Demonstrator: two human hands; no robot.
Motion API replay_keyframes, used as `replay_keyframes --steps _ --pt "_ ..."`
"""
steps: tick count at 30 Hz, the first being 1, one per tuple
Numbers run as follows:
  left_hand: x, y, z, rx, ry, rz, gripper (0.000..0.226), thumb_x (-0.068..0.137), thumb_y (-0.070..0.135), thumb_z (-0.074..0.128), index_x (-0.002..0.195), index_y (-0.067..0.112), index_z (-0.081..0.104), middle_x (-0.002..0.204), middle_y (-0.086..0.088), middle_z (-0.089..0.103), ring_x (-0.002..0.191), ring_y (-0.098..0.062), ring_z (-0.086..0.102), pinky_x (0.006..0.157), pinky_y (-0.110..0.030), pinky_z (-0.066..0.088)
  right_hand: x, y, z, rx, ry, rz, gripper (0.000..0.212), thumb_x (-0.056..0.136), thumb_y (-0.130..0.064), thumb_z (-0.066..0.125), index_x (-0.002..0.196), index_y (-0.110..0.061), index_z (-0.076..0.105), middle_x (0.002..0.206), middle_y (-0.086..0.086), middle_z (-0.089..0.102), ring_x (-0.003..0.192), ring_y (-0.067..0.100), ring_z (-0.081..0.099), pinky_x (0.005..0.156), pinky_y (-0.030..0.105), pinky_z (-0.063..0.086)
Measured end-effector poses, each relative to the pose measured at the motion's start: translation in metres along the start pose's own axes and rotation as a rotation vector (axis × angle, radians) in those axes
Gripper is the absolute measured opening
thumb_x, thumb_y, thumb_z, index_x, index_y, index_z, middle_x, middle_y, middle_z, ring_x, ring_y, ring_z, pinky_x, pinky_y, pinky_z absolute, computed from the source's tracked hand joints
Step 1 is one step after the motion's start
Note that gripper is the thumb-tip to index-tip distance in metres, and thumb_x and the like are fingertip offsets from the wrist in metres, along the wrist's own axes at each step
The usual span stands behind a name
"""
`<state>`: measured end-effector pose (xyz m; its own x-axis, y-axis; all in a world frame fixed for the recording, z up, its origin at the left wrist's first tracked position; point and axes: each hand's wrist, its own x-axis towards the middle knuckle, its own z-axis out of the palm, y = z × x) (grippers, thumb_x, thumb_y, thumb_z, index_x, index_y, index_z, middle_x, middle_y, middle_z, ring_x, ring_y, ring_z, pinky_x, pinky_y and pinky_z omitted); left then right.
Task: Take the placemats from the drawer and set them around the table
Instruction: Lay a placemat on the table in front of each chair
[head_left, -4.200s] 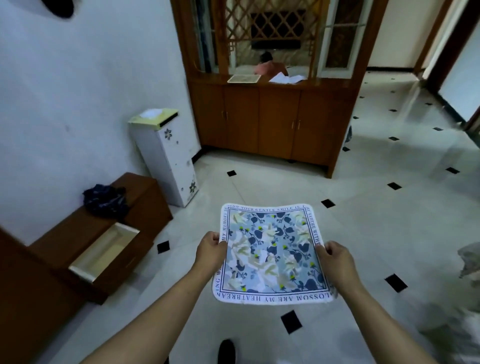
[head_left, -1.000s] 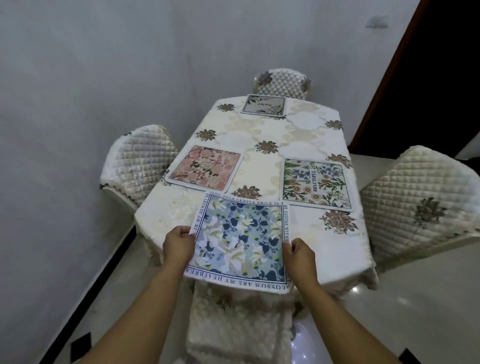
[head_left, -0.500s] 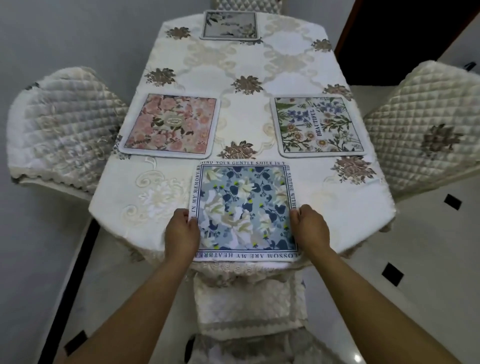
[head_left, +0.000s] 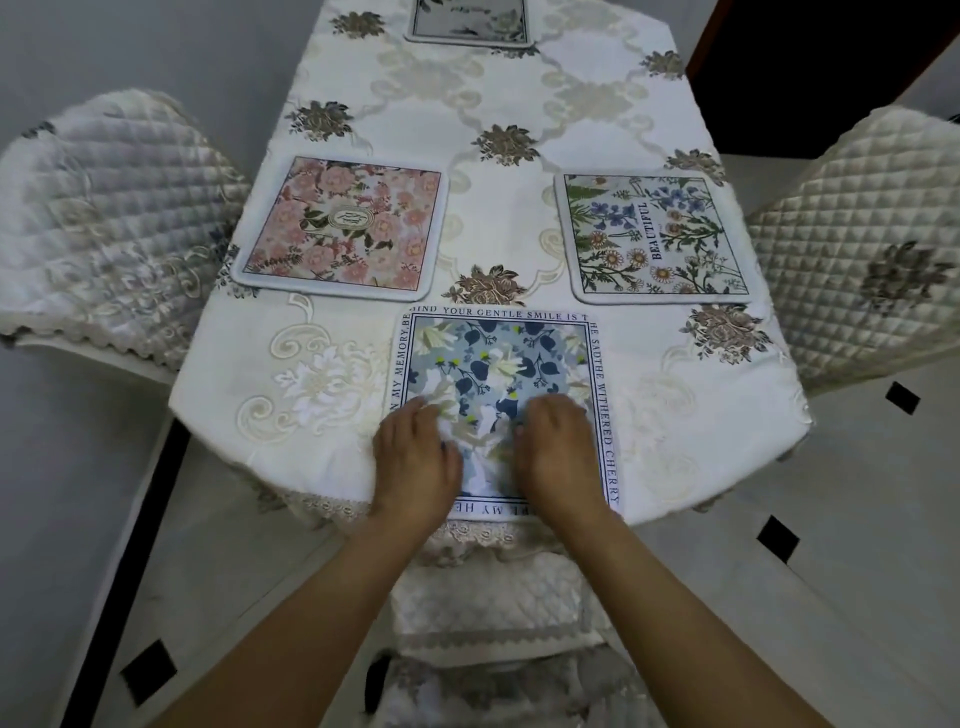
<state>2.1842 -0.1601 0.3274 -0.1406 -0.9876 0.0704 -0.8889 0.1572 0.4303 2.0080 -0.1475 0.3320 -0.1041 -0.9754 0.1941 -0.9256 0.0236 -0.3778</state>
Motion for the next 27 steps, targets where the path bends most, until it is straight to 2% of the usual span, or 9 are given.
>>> replay_keyframes --steps 1,3,7,10,15,18,21,23,27 --pt "0.000 0.005 0.007 0.011 -0.033 0.046 0.043 0.083 0.019 0.058 0.123 0.004 0.052 0.133 -0.019 0.051 0.122 -0.036 0.046 0.103 -0.047 0.037 -0.003 -0.013 0.012 0.015 -0.086 -0.075 0.019 0.084 -0.012 0.052 0.097 0.000 0.061 0.100 0.019 0.062 0.098 0.036 0.057 0.082 0.043 0.045" --pt "-0.003 0.010 0.018 0.078 -0.103 0.106 0.047 0.087 0.021 0.054 0.131 0.004 0.049 0.144 -0.018 0.045 0.134 -0.033 0.041 0.113 -0.045 0.030 -0.012 -0.024 0.033 -0.014 -0.242 -0.165 0.044 0.091 -0.017 0.046 0.128 0.005 0.054 0.134 0.023 0.056 0.131 0.038 0.046 0.107 0.051 0.039" --pt "-0.009 0.000 0.020 0.098 -0.111 0.128 0.052 0.098 0.030 0.036 0.143 0.005 0.041 0.152 -0.016 0.038 0.143 -0.029 0.029 0.120 -0.042 0.020 -0.022 -0.007 0.031 -0.027 -0.299 -0.142 0.057 0.102 -0.035 0.029 0.151 -0.005 0.030 0.159 0.013 0.027 0.150 0.025 0.016 0.123 0.043 0.013" --pt "-0.012 -0.011 0.018 0.119 -0.115 0.138 0.057 0.098 0.033 0.031 0.147 0.005 0.035 0.156 -0.016 0.032 0.147 -0.029 0.022 0.121 -0.042 0.016 -0.026 0.024 0.011 -0.046 -0.302 -0.063 0.059 0.103 -0.039 0.021 0.154 -0.011 0.019 0.162 0.009 0.017 0.151 0.022 0.007 0.123 0.038 0.006" --pt "-0.011 -0.027 0.004 0.081 -0.198 0.083 0.068 0.095 0.040 0.018 0.153 0.004 0.020 0.162 -0.014 0.015 0.150 -0.027 0.005 0.122 -0.038 0.002 -0.028 0.077 -0.024 -0.083 -0.313 0.108 0.066 0.099 -0.041 0.013 0.153 -0.004 0.023 0.160 0.016 0.022 0.149 0.030 0.015 0.121 0.044 0.010" --pt "0.030 -0.009 0.009 -0.003 -0.177 0.005 0.063 0.100 0.034 0.023 0.153 0.002 0.014 0.162 -0.017 0.008 0.150 -0.032 0.001 0.122 -0.041 0.001 0.005 0.061 -0.023 -0.061 -0.375 0.060 0.073 0.094 -0.045 0.006 0.152 -0.005 0.024 0.161 0.014 0.020 0.150 0.029 0.010 0.121 0.045 0.004" --pt "0.099 0.021 0.022 -0.075 -0.118 0.002 0.055 0.101 0.022 0.037 0.150 0.000 0.025 0.158 -0.022 0.021 0.148 -0.036 0.013 0.122 -0.046 0.011 0.065 0.036 -0.004 0.004 -0.411 -0.050 0.063 0.100 -0.039 0.020 0.154 -0.007 0.018 0.163 0.013 0.012 0.151 0.028 0.005 0.121 0.044 0.005" --pt "0.141 0.032 0.033 -0.043 -0.153 0.049 0.054 0.100 0.021 0.038 0.148 0.000 0.026 0.157 -0.023 0.025 0.147 -0.038 0.016 0.121 -0.048 0.016 0.106 0.025 0.014 -0.006 -0.418 -0.098 0.058 0.103 -0.032 0.026 0.154 -0.007 0.017 0.163 0.013 0.012 0.151 0.028 0.007 0.121 0.046 0.008" --pt "0.174 0.021 0.046 0.118 -0.219 0.124 0.055 0.103 0.028 0.029 0.151 0.004 0.021 0.159 -0.019 0.021 0.149 -0.033 0.012 0.122 -0.044 0.010 0.150 0.015 0.038 -0.055 -0.495 -0.128 0.058 0.103 -0.034 0.021 0.156 -0.012 0.012 0.165 0.005 0.009 0.151 0.022 0.003 0.122 0.045 0.005"
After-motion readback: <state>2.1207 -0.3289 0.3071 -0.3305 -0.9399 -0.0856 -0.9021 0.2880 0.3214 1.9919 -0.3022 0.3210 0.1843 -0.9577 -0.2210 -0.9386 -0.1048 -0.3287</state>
